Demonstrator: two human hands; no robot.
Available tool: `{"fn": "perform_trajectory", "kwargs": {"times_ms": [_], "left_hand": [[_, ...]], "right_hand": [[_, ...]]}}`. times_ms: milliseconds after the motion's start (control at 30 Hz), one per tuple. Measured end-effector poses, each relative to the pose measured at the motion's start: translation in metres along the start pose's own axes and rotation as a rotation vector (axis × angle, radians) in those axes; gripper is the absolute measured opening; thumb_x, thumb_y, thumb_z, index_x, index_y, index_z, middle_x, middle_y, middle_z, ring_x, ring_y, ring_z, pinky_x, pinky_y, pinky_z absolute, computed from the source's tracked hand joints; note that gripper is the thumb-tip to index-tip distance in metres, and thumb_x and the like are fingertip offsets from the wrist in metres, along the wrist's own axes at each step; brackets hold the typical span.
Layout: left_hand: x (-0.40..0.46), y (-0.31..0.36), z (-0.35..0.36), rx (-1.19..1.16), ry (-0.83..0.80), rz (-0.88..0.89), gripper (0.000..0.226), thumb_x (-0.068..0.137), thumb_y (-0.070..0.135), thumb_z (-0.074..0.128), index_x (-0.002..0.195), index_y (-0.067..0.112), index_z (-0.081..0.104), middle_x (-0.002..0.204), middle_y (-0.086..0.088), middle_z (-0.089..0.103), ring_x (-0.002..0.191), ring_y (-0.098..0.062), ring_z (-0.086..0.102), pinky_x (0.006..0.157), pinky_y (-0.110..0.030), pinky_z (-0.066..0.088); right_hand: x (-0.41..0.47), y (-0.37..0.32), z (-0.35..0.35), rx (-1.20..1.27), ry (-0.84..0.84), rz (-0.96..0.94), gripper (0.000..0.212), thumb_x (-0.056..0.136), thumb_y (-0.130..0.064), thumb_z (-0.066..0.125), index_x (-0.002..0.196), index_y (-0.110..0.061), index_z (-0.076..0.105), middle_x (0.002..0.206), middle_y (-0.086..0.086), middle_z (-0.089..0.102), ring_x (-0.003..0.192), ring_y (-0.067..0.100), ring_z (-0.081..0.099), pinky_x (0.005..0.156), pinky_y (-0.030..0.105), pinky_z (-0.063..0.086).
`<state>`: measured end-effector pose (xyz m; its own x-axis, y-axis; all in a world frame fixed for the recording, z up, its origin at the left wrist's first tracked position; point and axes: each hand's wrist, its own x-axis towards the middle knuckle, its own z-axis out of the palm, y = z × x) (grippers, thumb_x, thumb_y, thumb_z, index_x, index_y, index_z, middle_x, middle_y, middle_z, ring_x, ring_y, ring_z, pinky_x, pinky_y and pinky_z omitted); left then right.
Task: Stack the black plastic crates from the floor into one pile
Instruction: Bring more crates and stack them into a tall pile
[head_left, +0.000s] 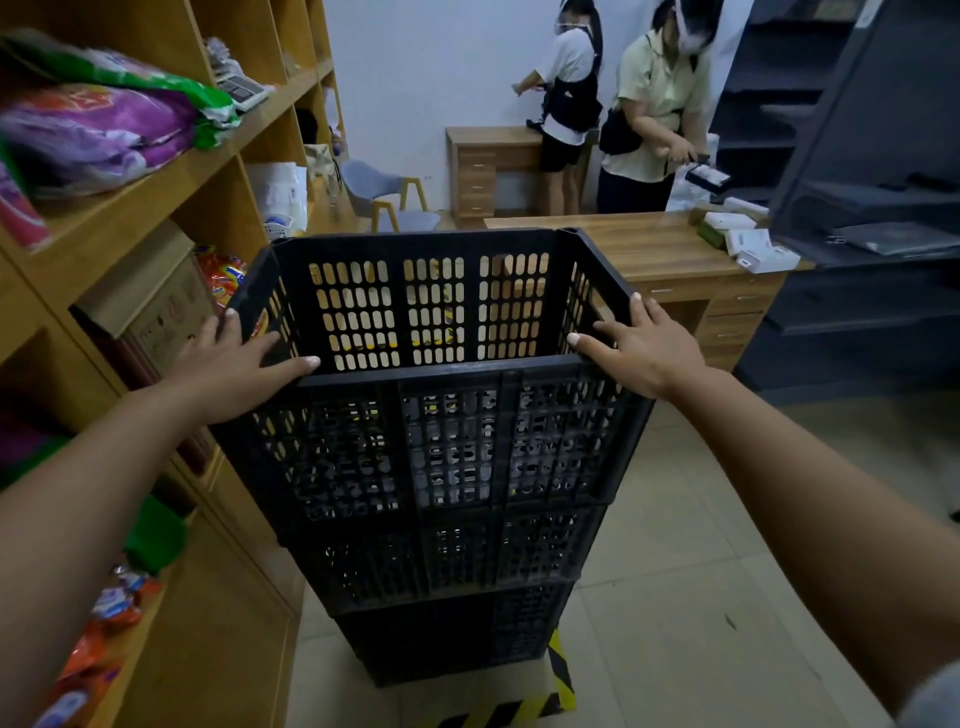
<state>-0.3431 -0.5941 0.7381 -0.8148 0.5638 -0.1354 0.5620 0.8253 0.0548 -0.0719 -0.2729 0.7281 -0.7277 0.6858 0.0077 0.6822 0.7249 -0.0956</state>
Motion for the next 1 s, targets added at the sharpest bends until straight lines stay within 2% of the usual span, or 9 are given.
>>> {"fn": "perform_trajectory", "kwargs": {"times_ms": [200,333,433,567,667,733,1000], "left_hand": [[0.006,0.0,0.0,-0.019,0.019,-0.015,0.094,0.072,0.085,0.021,0.151,0.032,0.02,0.161,-0.009,-0.009,0.148,-0.028,-0.008,0.116,-0.05,0.01],[0.005,0.0,0.0,0.002,0.036,-0.009,0.097,0.07,0.086,0.017,0.151,0.033,0.018,0.161,-0.01,-0.007,0.148,-0.029,-0.005,0.116,-0.05,0.011],[0.004,-0.001,-0.001,-0.015,0.008,-0.018,0.105,0.065,0.089,0.016,0.152,0.032,0.014,0.161,-0.008,-0.008,0.147,-0.029,-0.008,0.115,-0.052,0.01],[0.007,-0.001,-0.005,-0.023,-0.021,-0.028,0.111,0.061,0.092,0.015,0.153,0.03,0.009,0.161,-0.009,-0.009,0.147,-0.031,-0.009,0.116,-0.052,0.006],[0.009,-0.002,0.0,0.026,0.02,-0.021,0.107,0.063,0.091,0.01,0.152,0.032,0.01,0.161,-0.011,-0.006,0.147,-0.033,-0.005,0.116,-0.052,0.006],[0.012,-0.003,0.001,0.035,0.041,-0.014,0.103,0.066,0.091,0.009,0.152,0.034,0.01,0.161,-0.012,-0.005,0.147,-0.032,-0.004,0.117,-0.052,0.004],[0.013,-0.005,-0.002,0.034,-0.021,-0.013,0.102,0.067,0.088,0.014,0.152,0.033,0.007,0.161,-0.011,-0.01,0.147,-0.03,-0.009,0.117,-0.052,0.002]], "right_hand": [[0.008,0.001,0.003,-0.016,0.046,-0.014,0.085,0.08,-0.082,0.012,0.147,-0.033,0.032,0.16,0.015,0.006,0.148,0.03,0.001,0.115,0.048,0.017],[0.006,0.003,0.006,-0.054,0.07,-0.042,0.092,0.077,-0.083,0.004,0.148,-0.031,0.03,0.159,0.018,0.007,0.148,0.031,0.002,0.117,0.047,0.012],[0.004,0.001,0.0,-0.077,0.009,-0.056,0.095,0.074,-0.084,0.001,0.15,-0.031,0.023,0.159,0.02,0.006,0.147,0.032,0.001,0.118,0.046,0.01],[0.017,0.001,-0.012,-0.165,-0.041,-0.09,0.098,0.07,-0.088,0.003,0.15,-0.035,0.02,0.157,0.019,0.016,0.144,0.036,0.011,0.113,0.048,0.018],[0.026,0.003,-0.005,-0.068,-0.047,-0.085,0.104,0.063,-0.094,0.007,0.149,-0.037,0.021,0.16,0.016,0.003,0.147,0.031,-0.002,0.117,0.048,0.011],[0.03,0.003,-0.002,-0.036,-0.063,-0.071,0.101,0.066,-0.093,0.013,0.15,-0.037,0.02,0.16,0.015,-0.001,0.147,0.03,-0.006,0.118,0.049,0.011],[0.023,-0.004,-0.005,-0.03,-0.091,-0.065,0.086,0.077,-0.085,0.021,0.148,-0.037,0.026,0.161,0.006,0.005,0.147,0.031,-0.007,0.117,0.048,0.007]]}}
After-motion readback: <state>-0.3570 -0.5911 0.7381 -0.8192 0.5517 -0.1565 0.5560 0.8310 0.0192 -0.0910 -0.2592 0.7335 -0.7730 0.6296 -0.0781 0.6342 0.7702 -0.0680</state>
